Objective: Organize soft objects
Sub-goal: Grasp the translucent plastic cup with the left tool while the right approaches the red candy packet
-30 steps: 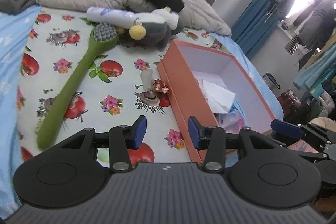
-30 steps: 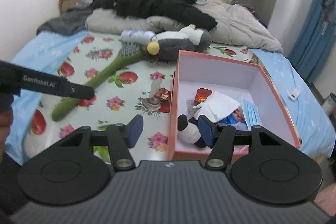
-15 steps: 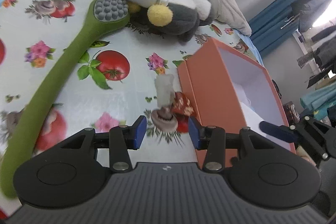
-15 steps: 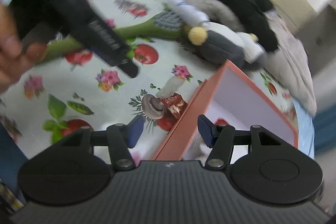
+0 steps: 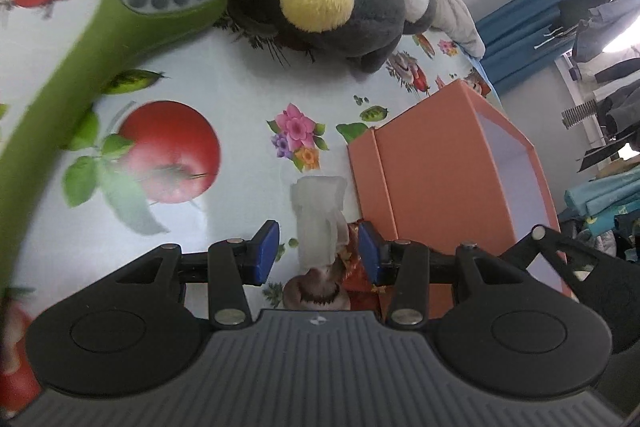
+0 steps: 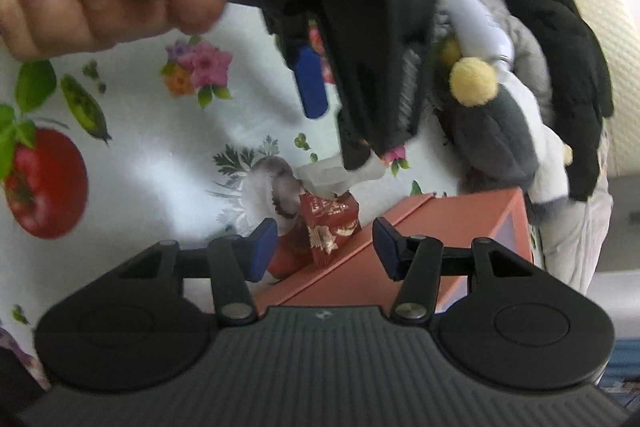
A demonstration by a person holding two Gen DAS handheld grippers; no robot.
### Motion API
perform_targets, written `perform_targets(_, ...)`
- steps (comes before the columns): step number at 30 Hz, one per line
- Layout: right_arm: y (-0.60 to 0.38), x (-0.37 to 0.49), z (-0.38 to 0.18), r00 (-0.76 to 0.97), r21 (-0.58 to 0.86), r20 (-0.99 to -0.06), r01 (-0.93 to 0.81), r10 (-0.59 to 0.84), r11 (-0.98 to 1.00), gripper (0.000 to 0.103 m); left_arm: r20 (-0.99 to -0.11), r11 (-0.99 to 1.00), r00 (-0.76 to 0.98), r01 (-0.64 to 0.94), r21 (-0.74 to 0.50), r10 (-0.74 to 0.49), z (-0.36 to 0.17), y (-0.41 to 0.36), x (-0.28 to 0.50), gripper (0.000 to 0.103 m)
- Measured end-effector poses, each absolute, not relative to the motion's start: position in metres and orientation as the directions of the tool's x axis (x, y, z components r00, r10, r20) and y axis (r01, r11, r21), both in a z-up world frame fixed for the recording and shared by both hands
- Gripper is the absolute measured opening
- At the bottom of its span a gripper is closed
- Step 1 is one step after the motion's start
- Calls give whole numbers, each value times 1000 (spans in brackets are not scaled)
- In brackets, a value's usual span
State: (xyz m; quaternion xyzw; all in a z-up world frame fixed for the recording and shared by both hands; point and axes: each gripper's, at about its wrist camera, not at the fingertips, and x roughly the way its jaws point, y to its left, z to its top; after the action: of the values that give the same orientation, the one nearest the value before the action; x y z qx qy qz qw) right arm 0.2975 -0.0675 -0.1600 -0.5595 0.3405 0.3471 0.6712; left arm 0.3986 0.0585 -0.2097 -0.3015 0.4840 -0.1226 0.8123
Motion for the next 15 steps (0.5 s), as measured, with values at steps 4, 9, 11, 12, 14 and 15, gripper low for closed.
perform_targets(4,-63,301,-169,528,-521,-847,-848,67,96,52,-714,787,491,-91,-611,-498,-219,53,413,49)
perform_targets(9,-63,304,-171,521,-513,-851,-852,71,104,49,-733,805,481,-88,-586,-481,-223,47,427,49)
perform_targets(11,-63,304,-171,524,-516,-849,-850,73,102,49,-738,814,477,-74,-576,-478,-223,44,430,49)
perform_targets(12,-63,304,-172,526,-518,-848,-849,72,101,47,-739,816,472,-68,-574,-481,-224,42,432,49)
perform_targets(14,-62,304,-173,525,-518,-848,-850,70,99,45,-742,819,466,-63,-570,-481,-226,41,434,49)
perform_targets(15,-61,305,-174,527,-521,-847,-849,71,91,45,-740,817,467,-61,-573,-484,-226,41,434,49)
